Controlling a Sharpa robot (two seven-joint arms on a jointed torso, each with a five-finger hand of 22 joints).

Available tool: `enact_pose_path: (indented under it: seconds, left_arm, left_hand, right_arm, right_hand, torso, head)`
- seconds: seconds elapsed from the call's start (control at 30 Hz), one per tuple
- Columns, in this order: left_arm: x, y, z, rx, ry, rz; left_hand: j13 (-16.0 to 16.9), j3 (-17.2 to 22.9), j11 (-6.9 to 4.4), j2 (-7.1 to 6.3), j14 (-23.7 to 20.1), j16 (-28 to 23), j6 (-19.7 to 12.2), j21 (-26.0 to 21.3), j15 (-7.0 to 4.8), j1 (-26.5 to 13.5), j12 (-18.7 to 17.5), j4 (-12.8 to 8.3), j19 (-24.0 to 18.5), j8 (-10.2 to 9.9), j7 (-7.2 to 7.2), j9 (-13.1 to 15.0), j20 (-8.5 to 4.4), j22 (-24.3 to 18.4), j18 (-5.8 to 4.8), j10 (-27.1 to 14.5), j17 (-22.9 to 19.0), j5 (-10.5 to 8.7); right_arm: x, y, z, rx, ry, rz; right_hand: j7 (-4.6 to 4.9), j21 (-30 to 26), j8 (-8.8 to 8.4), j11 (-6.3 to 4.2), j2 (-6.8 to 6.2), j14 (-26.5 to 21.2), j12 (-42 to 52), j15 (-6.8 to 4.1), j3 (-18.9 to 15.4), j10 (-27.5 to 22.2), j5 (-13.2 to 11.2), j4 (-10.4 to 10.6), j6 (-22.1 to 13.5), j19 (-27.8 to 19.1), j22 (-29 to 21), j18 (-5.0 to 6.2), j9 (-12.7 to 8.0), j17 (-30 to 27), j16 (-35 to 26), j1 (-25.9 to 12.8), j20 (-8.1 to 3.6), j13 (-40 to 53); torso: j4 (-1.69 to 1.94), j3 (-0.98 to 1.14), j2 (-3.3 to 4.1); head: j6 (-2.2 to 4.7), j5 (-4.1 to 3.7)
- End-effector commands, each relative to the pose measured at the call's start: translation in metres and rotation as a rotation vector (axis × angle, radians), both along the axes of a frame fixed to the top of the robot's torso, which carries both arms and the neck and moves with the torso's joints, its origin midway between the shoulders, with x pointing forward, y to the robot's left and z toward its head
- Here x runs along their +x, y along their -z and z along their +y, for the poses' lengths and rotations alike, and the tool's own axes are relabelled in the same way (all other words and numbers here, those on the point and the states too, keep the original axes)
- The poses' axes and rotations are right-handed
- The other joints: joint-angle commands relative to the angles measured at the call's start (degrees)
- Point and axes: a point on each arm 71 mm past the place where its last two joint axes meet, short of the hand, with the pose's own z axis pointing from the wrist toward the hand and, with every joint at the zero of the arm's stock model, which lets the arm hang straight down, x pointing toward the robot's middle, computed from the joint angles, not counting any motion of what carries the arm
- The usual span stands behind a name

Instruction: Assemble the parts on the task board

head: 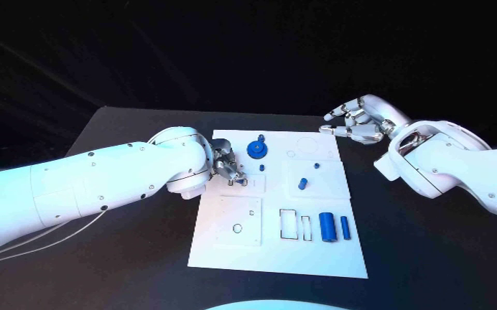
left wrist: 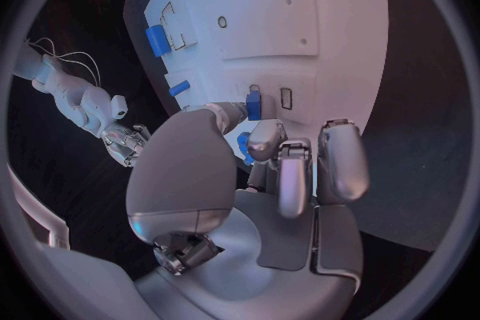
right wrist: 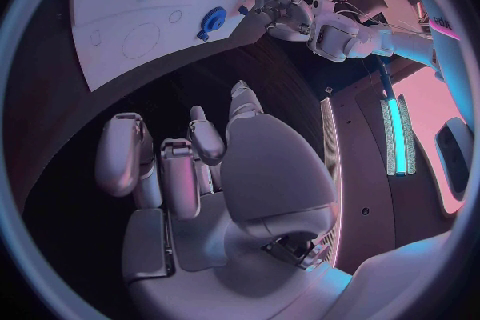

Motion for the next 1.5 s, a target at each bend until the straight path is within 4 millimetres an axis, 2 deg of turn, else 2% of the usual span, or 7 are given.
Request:
enact_pose_path:
  seconds: [0.03, 0.57, 0.9, 1.5]
  left_arm:
    - [0.0, -0.001, -0.002, 0.03, 0.003, -0.03]
    - [0.0, 0.001, -0.007, 0.046, 0.016, -0.017]
    - [0.002, 0.002, -0.01, 0.055, 0.018, -0.023]
    - [0.005, 0.008, -0.013, 0.1, 0.047, -0.001]
  left_hand:
    - [0.1, 11.2, -0.17, 0.13, 5.8, 0.3, 0.3, 0.2, -0.42, -0.6, 0.5, -10.9, 0.3, 0.6, -0.8, 4.0, -0.15, 0.1, -1.11, 0.5, 15.1, 0.12]
    - [0.1, 11.5, -0.38, -0.16, 5.8, 0.3, 0.5, 0.3, -0.57, -1.6, 0.7, -10.8, 0.3, 1.5, -1.06, 3.9, -0.23, 0.1, -1.1, 0.8, 15.1, 0.04]
    - [0.0, 11.5, -0.48, -0.2, 5.8, 0.3, 0.5, 0.3, -0.63, -1.9, 0.7, -10.8, 0.3, 1.8, -1.18, 3.8, -0.26, 0.1, -1.1, 0.9, 15.1, 0.01]
    - [0.2, 11.3, -0.62, -0.25, 5.8, 0.3, 0.5, 0.3, -0.74, -2.6, 1.1, -10.6, 0.3, 2.6, -1.37, 3.7, -0.33, 0.2, -1.11, 1.3, 15.1, -0.09]
  right_arm:
    - [-0.001, 0.001, 0.002, -0.01, -0.014, 0.001]
    - [-0.001, 0.0, 0.003, -0.007, -0.012, -0.004]
    - [-0.001, 0.0, 0.003, -0.006, -0.012, -0.006]
    - [-0.002, 0.0, 0.003, -0.006, -0.012, -0.006]
  right_hand:
    - [0.09, -0.2, 0.41, -0.09, 0.54, 4.4, 0.0, -0.37, -0.4, 0.3, 0.2, 0.2, 0.5, 0.1, 0.0, 0.81, -0.1, 8.5, -0.2, -0.2, -0.37, 0.0]
    - [0.07, -0.3, 0.48, -0.11, 0.59, 4.4, 0.1, -0.39, -0.5, 0.3, 0.3, 0.3, 0.5, 0.1, -0.1, 0.83, -0.1, 8.4, -0.2, -0.3, -0.38, 0.0]
    - [0.04, -0.5, 0.56, -0.13, 0.61, 4.4, 0.1, -0.41, -0.7, 0.4, 0.3, 0.4, 0.6, 0.0, -0.2, 0.86, -0.1, 8.3, -0.3, -0.5, -0.4, 0.0]
    - [0.01, -0.4, 0.65, -0.15, 0.65, 4.4, 0.2, -0.42, -0.8, 0.4, 0.3, 0.4, 0.7, 0.1, -0.1, 0.84, -0.1, 8.3, -0.3, -0.6, -0.41, 0.0]
  torso:
    - [0.0, -0.03, 0.04]
    - [0.1, -0.04, 0.02]
    - [0.05, -0.09, 0.03]
    - [0.08, -0.02, 0.0]
  head:
    - [-0.04, -0.04]
    - [-0.11, -0.47]
    - [-0.14, -0.45]
    - [-0.44, -0.51]
